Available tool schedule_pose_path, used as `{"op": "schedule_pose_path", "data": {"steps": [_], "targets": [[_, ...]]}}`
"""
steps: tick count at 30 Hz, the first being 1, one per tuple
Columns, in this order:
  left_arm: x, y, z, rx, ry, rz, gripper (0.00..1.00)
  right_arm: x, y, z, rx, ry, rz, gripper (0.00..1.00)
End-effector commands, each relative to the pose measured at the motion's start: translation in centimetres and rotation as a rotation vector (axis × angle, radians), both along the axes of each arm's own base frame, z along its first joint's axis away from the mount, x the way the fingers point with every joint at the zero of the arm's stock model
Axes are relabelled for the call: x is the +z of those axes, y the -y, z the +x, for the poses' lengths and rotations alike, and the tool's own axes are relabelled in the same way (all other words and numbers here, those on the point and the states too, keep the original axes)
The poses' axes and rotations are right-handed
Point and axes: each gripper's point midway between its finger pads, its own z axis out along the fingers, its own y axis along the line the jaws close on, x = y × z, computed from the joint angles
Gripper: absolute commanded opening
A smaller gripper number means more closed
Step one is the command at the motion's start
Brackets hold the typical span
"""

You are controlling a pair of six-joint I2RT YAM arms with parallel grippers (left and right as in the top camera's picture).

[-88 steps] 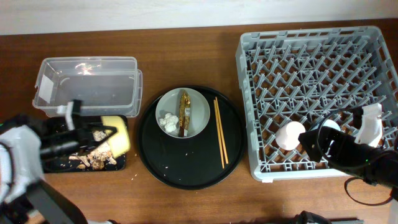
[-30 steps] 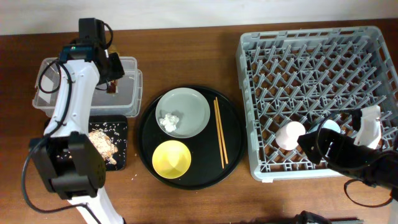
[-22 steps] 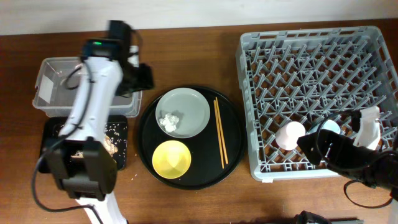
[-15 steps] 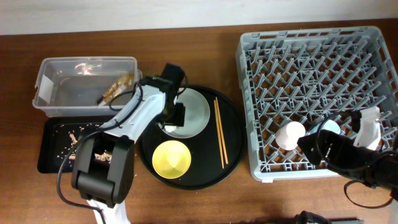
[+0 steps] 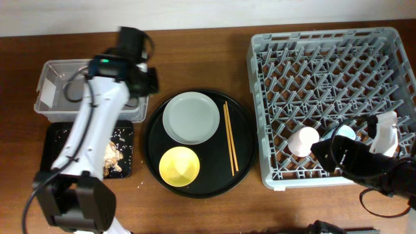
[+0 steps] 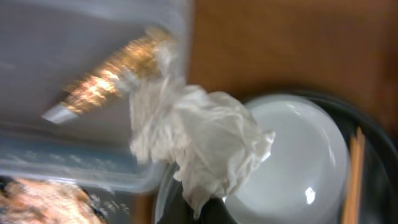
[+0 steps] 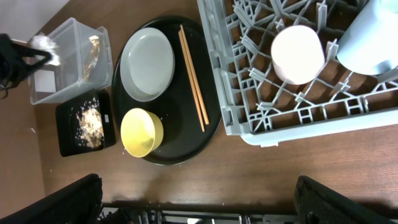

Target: Sort waste into correct bins and load items into the dishwasher rack

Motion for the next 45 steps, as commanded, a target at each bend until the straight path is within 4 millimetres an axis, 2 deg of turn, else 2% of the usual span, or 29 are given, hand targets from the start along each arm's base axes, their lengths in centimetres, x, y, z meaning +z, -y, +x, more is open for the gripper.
{"op": "schedule_pose_path", "data": {"steps": [1,2,3,4,5,6,8,10,11,12,13,14,18,21,25,26,28,29,31,32,34,36,40,41,45], "targets": [[-2.2,-7.1,2.6,0.158,0.019,0.046,0.08,0.2,0.1,-0.2,0.006,0.008,-0.017,0.99],[-3.2,-8.1,3.2,0.175,0.013,0.049,0.48,0.2,0.1,-0.2,0.006,0.008,-0.017,0.99],[-4.4,-8.8,3.3,0.135,-0.015,0.062,0.79,0.2,0.1,-0.2,0.006,0.008,-0.018,0.99],[-4.5,-9.1,3.0,0.127,-0.030,0.063,0.84,0.2,0.1,-0.2,0.006,0.008,-0.018,0.98],[-3.8,-9.2,2.5,0.129,-0.040,0.063,0.84,0.1,0.1,-0.2,0.005,0.007,-0.021,0.99],[-1.4,-7.9,1.9,0.048,-0.038,0.040,0.79,-0.2,0.8,-0.3,-0.012,-0.008,-0.058,0.99],[1.9,-5.6,0.5,-0.039,-0.026,0.008,0.79,-0.7,1.8,-0.5,-0.038,-0.035,-0.113,0.99],[6.2,-3.1,-2.2,-0.102,0.010,0.006,0.78,-0.8,2.1,-0.6,-0.045,-0.041,-0.128,0.99],[9.2,-0.8,-4.6,-0.164,0.061,0.006,0.77,-0.8,2.1,-0.5,-0.045,-0.039,-0.128,0.99],[10.7,0.4,-6.1,-0.200,0.089,0.004,0.78,-0.8,2.1,-0.5,-0.045,-0.039,-0.129,0.99],[12.2,1.5,-7.8,-0.237,0.116,0.000,0.99,-0.8,2.1,-0.5,-0.045,-0.040,-0.129,0.99],[14.1,2.5,-10.2,-0.282,0.154,0.003,0.99,-0.8,2.1,-0.5,-0.045,-0.039,-0.128,0.99],[18.2,3.1,-15.5,-0.344,0.269,0.007,0.99,-0.8,2.1,-0.5,-0.051,-0.039,-0.126,0.99],[20.2,2.4,-17.5,-0.341,0.345,-0.005,0.99,-0.8,2.1,-0.4,-0.051,-0.039,-0.126,0.99],[21.1,1.9,-19.4,-0.343,0.375,-0.011,0.99,-0.8,2.1,-0.5,-0.051,-0.039,-0.126,0.99],[21.3,1.0,-19.7,-0.332,0.392,0.032,0.99,-0.8,2.1,-0.5,-0.051,-0.039,-0.126,0.99],[23.2,0.2,-19.0,-0.332,0.532,0.082,0.99,-0.8,2.1,-0.5,-0.051,-0.039,-0.126,0.99],[23.4,0.0,-18.6,-0.333,0.594,0.094,0.99,-0.8,2.1,-0.5,-0.051,-0.039,-0.126,0.99],[22.0,-0.4,-18.2,-0.322,0.663,0.108,0.99,-0.8,2.1,-0.4,-0.051,-0.039,-0.126,0.99],[20.0,-0.5,-17.9,-0.308,0.708,0.105,0.99,-0.8,2.1,-0.5,-0.051,-0.039,-0.126,0.99],[18.0,-0.8,-17.8,-0.293,0.752,0.103,0.99,-0.8,2.1,-0.4,-0.051,-0.039,-0.126,0.99],[13.4,-1.0,-18.3,-0.277,0.855,0.083,1.00,-0.8,2.1,-0.5,-0.051,-0.039,-0.126,0.98],[7.3,-1.0,-19.7,-0.287,0.985,0.047,0.99,-0.8,2.1,-0.5,-0.051,-0.039,-0.126,0.99],[5.1,-0.6,-19.9,-0.307,1.003,0.027,0.99,-0.8,2.1,-0.4,-0.051,-0.039,-0.126,0.99],[-1.0,0.6,-19.6,-0.362,1.064,-0.018,0.99,-0.8,2.1,-0.5,-0.051,-0.039,-0.126,0.99]]}}
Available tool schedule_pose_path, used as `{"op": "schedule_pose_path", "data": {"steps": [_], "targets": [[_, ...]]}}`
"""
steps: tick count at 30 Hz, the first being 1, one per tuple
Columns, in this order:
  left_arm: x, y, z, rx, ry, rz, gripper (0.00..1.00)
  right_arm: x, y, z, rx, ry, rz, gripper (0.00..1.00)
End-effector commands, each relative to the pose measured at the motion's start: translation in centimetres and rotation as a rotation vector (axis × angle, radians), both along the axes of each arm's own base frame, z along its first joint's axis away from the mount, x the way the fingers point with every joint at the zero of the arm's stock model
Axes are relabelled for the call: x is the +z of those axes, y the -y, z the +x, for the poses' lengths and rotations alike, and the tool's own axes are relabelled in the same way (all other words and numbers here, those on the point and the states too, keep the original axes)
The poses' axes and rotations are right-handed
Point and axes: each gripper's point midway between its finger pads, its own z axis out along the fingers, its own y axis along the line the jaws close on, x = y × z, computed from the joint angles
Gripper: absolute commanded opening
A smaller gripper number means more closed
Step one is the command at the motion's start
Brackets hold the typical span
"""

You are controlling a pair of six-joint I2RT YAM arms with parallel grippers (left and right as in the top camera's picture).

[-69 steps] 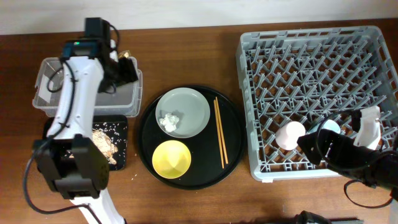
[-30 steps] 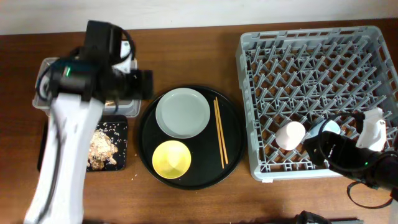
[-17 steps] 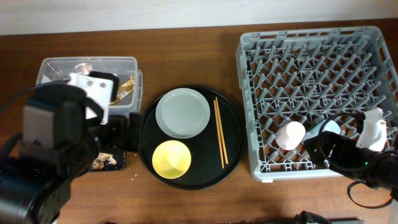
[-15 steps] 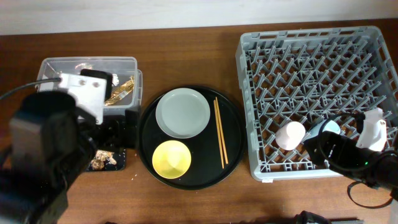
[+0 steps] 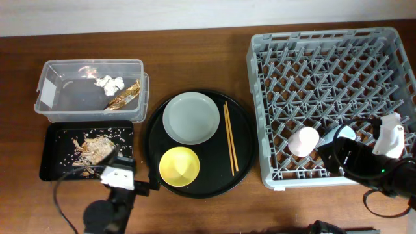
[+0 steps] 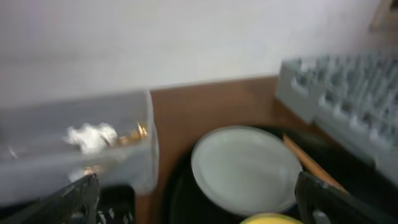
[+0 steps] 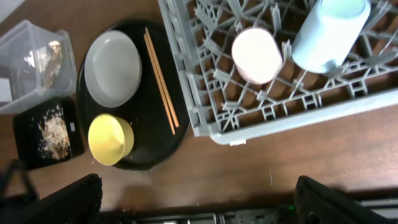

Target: Sort waste into correct bins and load items into the dishwasher rack

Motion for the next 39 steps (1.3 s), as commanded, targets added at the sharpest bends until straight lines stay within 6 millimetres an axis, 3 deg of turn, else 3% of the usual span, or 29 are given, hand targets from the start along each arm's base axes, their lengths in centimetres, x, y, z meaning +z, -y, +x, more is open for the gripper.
{"op": "schedule_pose_path", "data": {"steps": [1,7,15,18,20,23,27,29,31,32,33,34,35,37,39], "targets": [[-3.1,1.1,0.2,-0.065,0.053,-0.005,0.99,0.1,0.1,-0.1,0.000,0.003,-0.013,0.99],[-3.6,0.0,0.8,-0.018,0.074,0.001,0.99,0.1,0.1,-0.1,0.000,0.004,-0.013,0.99],[-3.6,0.0,0.8,-0.015,0.073,0.001,0.99,0.1,0.1,-0.1,0.000,0.004,-0.013,0.99],[-3.6,0.0,0.8,-0.015,0.073,0.001,1.00,1.2,0.7,1.7,-0.032,0.086,-0.014,0.99],[-3.6,0.0,0.8,-0.015,0.073,0.001,0.99,2.6,-2.7,2.2,0.148,0.172,0.112,0.98],[-3.6,-0.1,0.8,-0.015,0.073,0.001,0.99,1.5,-9.1,-0.7,0.523,0.098,0.150,0.98],[-3.6,-0.1,0.8,-0.015,0.073,0.001,0.99,-2.2,-12.5,0.5,0.504,-0.022,0.035,0.98],[-3.6,0.0,0.8,-0.015,0.074,0.001,0.99,-4.7,-15.9,1.8,0.503,-0.078,0.031,0.99],[-3.6,-0.1,0.8,-0.015,0.073,0.001,0.99,-8.8,-20.9,3.0,0.531,-0.172,0.038,0.99],[-3.6,0.0,0.8,-0.015,0.073,0.001,0.99,-9.9,-22.2,3.4,0.541,-0.193,0.035,0.98],[-3.6,-0.1,0.8,-0.015,0.073,0.001,1.00,-12.5,-24.7,4.3,0.548,-0.239,0.021,0.86],[-3.6,0.0,0.8,-0.015,0.074,0.001,0.99,-14.7,-25.8,5.1,0.523,-0.276,0.002,0.80],[-3.6,0.0,0.8,-0.015,0.073,0.001,0.99,-16.5,-26.5,5.7,0.497,-0.310,-0.012,0.77],[-3.6,0.0,0.8,-0.015,0.073,0.001,1.00,-22.5,-27.3,7.0,0.427,-0.424,-0.069,0.67],[-3.6,-0.1,0.8,-0.015,0.074,0.001,0.99,-26.9,-27.5,6.8,0.402,-0.524,-0.106,0.60]]}}
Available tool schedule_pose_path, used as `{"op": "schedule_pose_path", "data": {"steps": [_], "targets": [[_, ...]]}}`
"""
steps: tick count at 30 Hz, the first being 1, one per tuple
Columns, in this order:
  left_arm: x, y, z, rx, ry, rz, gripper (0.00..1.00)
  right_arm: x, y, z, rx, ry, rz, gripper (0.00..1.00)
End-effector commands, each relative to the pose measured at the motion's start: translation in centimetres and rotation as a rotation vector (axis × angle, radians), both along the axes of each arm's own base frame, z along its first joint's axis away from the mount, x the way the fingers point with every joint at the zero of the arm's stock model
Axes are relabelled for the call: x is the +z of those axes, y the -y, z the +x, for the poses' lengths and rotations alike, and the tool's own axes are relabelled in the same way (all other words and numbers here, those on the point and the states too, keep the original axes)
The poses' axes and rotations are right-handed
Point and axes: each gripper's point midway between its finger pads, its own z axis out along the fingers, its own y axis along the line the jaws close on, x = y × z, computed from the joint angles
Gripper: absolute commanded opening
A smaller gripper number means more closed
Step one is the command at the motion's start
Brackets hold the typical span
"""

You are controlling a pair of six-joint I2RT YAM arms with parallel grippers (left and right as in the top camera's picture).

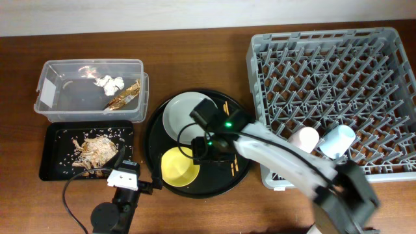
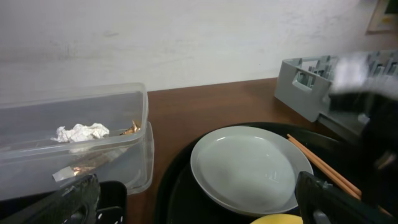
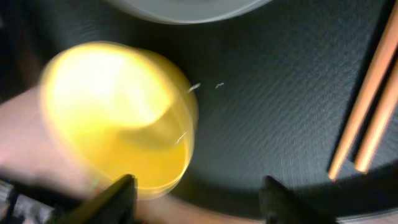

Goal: Sort waste into correct bins and load items into the dishwasher rack
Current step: 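Lift the yellow bowl with the right gripper and place it in the rack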

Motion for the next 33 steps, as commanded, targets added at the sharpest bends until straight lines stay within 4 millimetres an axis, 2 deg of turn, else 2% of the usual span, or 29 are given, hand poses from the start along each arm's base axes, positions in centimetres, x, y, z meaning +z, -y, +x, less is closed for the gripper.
{"op": "schedule_pose_path", "data": {"steps": [1,2,3,4,6,9,13,14,15,17,18,20,22,23,24,25,27,29,31,32,33], "targets": [[-0.2,0.0,0.0,-0.003,0.004,0.019,0.99,-5.7,0.4,-0.5,-0.053,-0.114,-0.103,0.55],[-0.2,0.0,0.0,-0.003,0.004,0.019,0.99,-6.7,0.5,-0.8,-0.052,-0.139,-0.121,0.49],[-0.2,0.0,0.0,-0.003,0.004,0.019,0.99,-6.8,0.5,-0.8,-0.034,-0.136,-0.119,0.39],[-0.2,0.0,0.0,-0.003,0.004,0.019,0.99,-6.7,0.4,-0.7,-0.027,-0.130,-0.115,0.31],[-0.2,0.0,0.0,-0.003,0.004,0.019,0.99,-5.8,0.7,-0.4,-0.024,-0.113,-0.105,0.07],[-0.2,0.0,0.0,-0.003,0.004,0.019,0.99,-2.1,1.9,1.3,-0.014,0.010,-0.112,0.04],[-0.2,0.0,0.0,-0.003,0.004,0.018,0.99,5.8,5.6,3.4,-0.052,0.249,-0.133,0.04],[-0.2,0.0,0.0,-0.003,0.004,0.018,0.99,9.0,8.4,4.2,-0.114,0.358,-0.167,0.04],[-0.2,0.0,0.0,-0.003,0.004,0.019,0.99,12.3,12.4,5.0,-0.208,0.476,-0.232,0.04],[-0.2,0.0,0.0,-0.003,0.004,0.019,0.99,16.4,18.9,5.7,-0.364,0.630,-0.374,0.04],[-0.2,0.0,0.0,-0.003,0.004,0.019,0.99,19.1,23.9,5.6,-0.491,0.731,-0.512,0.04],[-0.2,0.0,0.0,-0.003,0.004,0.018,0.99,22.8,32.2,4.6,-0.685,0.838,-0.826,0.04],[-0.2,0.0,0.0,-0.003,0.004,0.018,1.00,23.5,35.4,4.5,-0.754,0.832,-0.988,0.04],[-0.2,0.0,0.0,-0.003,0.004,0.019,0.99,23.1,37.2,4.9,-0.782,0.797,-1.092,0.04],[-0.2,0.0,0.0,-0.003,0.004,0.018,0.99,22.5,37.8,5.4,-0.761,0.764,-1.142,0.04],[-0.2,0.0,0.0,-0.003,0.004,0.019,0.99,20.5,38.6,7.2,-0.692,0.687,-1.209,0.04],[-0.2,0.0,0.0,-0.003,0.004,0.019,0.99,18.0,38.8,9.2,-0.637,0.629,-1.250,0.04],[-0.2,0.0,0.0,-0.003,0.004,0.018,0.99,15.0,38.9,12.1,-0.486,0.561,-1.365,0.04],[-0.2,0.0,0.0,-0.003,0.004,0.019,0.99,14.6,39.5,12.8,-0.453,0.545,-1.499,0.04],[-0.2,0.0,0.0,-0.003,0.004,0.019,0.99,13.7,39.6,13.3,-0.425,0.527,-1.563,0.04],[-0.2,0.0,0.0,-0.003,0.004,0.019,0.99,12.7,39.5,13.6,-0.408,0.510,-1.556,0.04]]}}
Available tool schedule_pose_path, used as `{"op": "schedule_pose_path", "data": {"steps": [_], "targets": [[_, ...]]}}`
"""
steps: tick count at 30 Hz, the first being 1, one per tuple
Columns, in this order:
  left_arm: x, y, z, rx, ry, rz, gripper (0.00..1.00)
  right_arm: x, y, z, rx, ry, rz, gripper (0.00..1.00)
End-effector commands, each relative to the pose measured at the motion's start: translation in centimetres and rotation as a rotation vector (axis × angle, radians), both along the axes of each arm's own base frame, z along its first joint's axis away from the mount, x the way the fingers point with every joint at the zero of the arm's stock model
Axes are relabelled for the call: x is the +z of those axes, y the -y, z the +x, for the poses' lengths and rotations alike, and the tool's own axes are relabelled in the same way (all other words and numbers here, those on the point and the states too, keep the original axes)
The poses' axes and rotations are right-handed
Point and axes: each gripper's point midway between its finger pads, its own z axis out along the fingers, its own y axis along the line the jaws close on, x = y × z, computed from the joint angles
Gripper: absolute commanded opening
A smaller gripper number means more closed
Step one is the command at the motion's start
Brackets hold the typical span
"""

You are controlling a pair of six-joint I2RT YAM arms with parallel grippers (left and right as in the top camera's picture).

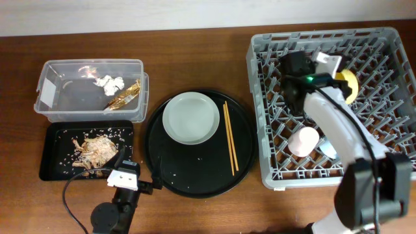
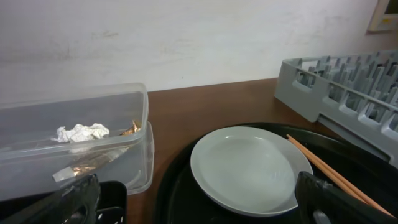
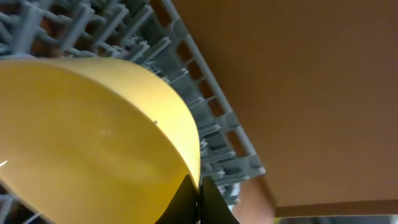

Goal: Sort waste into correct bins and load items into the dishwasher rack
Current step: 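Lift the yellow bowl with the right gripper and place it in the rack, then grasp the white plate and stand it upright in the rack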

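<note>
My right gripper [image 1: 340,76] is shut on the rim of the yellow bowl [image 1: 351,85], which it holds on edge over the far right part of the grey dishwasher rack [image 1: 383,130]. In the right wrist view the yellow bowl [image 3: 93,143] fills most of the picture, with the fingertips [image 3: 189,198] pinched on its edge. A grey plate [image 1: 190,117] and a pair of chopsticks [image 1: 229,138] lie on the round black tray [image 1: 195,175]. My left gripper [image 2: 199,214] sits low at the table's front edge, open and holding nothing.
A clear bin [image 1: 58,97] at the far left holds a crumpled tissue [image 1: 108,82] and a gold wrapper [image 1: 123,96]. A black tray [image 1: 52,162] of food scraps lies in front of it. A white cup [image 1: 303,140] stands upside down in the rack's near part.
The yellow bowl has left the black tray and is now over the rack's far right, with my right gripper shut on it. The left arm has not moved.
My left gripper held a crumpled tissue at the clear bin while the right arm rested by the rack's near right corner. Then the tissue lay in the bin and the left arm was at the table's front. The right gripper was then at the yellow bowl, and now holds it over the rack.
</note>
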Motion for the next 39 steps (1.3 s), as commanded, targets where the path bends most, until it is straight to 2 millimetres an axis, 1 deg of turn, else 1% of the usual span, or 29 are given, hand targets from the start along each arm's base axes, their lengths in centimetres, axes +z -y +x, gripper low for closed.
{"op": "schedule_pose_path", "data": {"steps": [1,2,3,4,5,7,8,9,10,11,12,13,14,15,16,17,18,19,20,21,23,26,29,30,31,33,34,36,39], "targets": [[-0.2,0.0,0.0,-0.003,0.004,0.019,0.99,-1.0,0.5,0.6,-0.010,-0.086,-0.107,0.04],[-0.2,0.0,0.0,-0.003,0.004,0.019,0.99,-2.5,-0.1,0.8,0.011,-0.113,-0.047,0.04],[-0.2,0.0,0.0,-0.003,0.003,0.019,1.00,-3.4,-0.7,0.7,0.031,-0.135,0.001,0.04],[-0.2,0.0,0.0,-0.003,0.004,0.019,0.99,-4.4,-2.1,0.5,0.069,-0.180,0.058,0.04],[-0.2,0.0,0.0,-0.003,0.003,0.019,1.00,-4.8,-3.2,0.3,0.099,-0.212,0.070,0.04],[-0.2,0.0,0.0,-0.003,0.003,0.019,0.99,-4.6,-5.0,0.1,0.140,-0.229,0.073,0.04],[-0.2,0.0,0.0,-0.003,0.003,0.019,0.99,-4.4,-5.9,-0.1,0.154,-0.218,0.103,0.07],[-0.2,0.0,0.0,-0.003,0.004,0.019,0.99,-3.6,-7.8,-0.1,0.192,-0.195,0.167,0.10],[-0.2,0.0,0.0,-0.003,0.004,0.019,1.00,-2.9,-8.9,-0.1,0.220,-0.186,0.211,0.11],[-0.2,0.0,0.0,-0.003,0.003,0.019,0.99,-1.0,-11.3,-0.3,0.278,-0.163,0.310,0.28],[-0.2,0.0,0.0,-0.003,0.003,0.019,0.99,0.1,-13.2,-0.6,0.326,-0.158,0.409,0.41],[-0.2,0.0,0.0,-0.003,0.004,0.019,0.99,0.8,-14.9,-1.0,0.364,-0.162,0.494,0.43],[-0.2,0.0,0.0,-0.003,0.003,0.019,1.00,1.2,-17.4,-1.7,0.418,-0.178,0.620,0.47],[-0.2,0.0,0.0,-0.003,0.004,0.019,0.99,1.4,-21.2,-2.7,0.497,-0.205,0.806,0.48],[-0.2,0.0,0.0,-0.003,0.003,0.019,0.99,1.0,-26.1,-4.2,0.584,-0.269,1.046,0.48],[-0.2,0.0,0.0,-0.003,0.004,0.019,0.99,0.4,-29.4,-5.4,0.606,-0.314,1.211,0.48],[-0.2,0.0,0.0,-0.003,0.003,0.019,0.99,0.0,-30.8,-5.9,0.572,-0.320,1.282,0.48],[-0.2,0.0,0.0,-0.003,0.003,0.019,1.00,-1.2,-32.1,-6.4,0.491,-0.316,1.342,0.51],[-0.2,0.0,0.0,-0.003,0.003,0.019,0.99,-3.0,-33.2,-6.8,0.402,-0.305,1.367,0.52],[-0.2,0.0,0.0,-0.003,0.003,0.019,0.99,-5.6,-34.6,-6.9,0.337,-0.299,1.384,0.52],[-0.2,0.0,0.0,-0.003,0.004,0.019,0.99,-9.8,-35.7,-6.8,0.222,-0.277,1.402,0.52],[-0.2,0.0,0.0,-0.003,0.003,0.019,0.99,-14.4,-36.2,-5.6,0.130,-0.244,1.410,0.52],[-0.2,0.0,0.0,-0.003,0.003,0.019,0.99,-17.8,-36.7,-4.7,0.115,-0.257,1.401,0.51],[-0.2,0.0,0.0,-0.003,0.003,0.019,0.99,-18.8,-36.8,-4.8,0.102,-0.274,1.396,0.45],[-0.2,0.0,0.0,-0.003,0.004,0.019,0.99,-19.8,-36.9,-5.2,0.082,-0.302,1.396,0.33],[-0.2,0.0,0.0,-0.003,0.004,0.019,0.99,-20.4,-36.7,-5.9,0.056,-0.336,1.393,0.10],[-0.2,0.0,0.0,-0.003,0.003,0.019,1.00,-20.4,-36.6,-6.1,0.049,-0.343,1.387,0.04],[-0.2,0.0,0.0,-0.003,0.004,0.019,0.99,-19.7,-36.3,-6.2,0.065,-0.348,1.382,0.04],[-0.2,0.0,0.0,-0.003,0.003,0.019,0.99,-15.3,-35.5,-4.5,0.240,-0.280,1.327,0.04]]}}
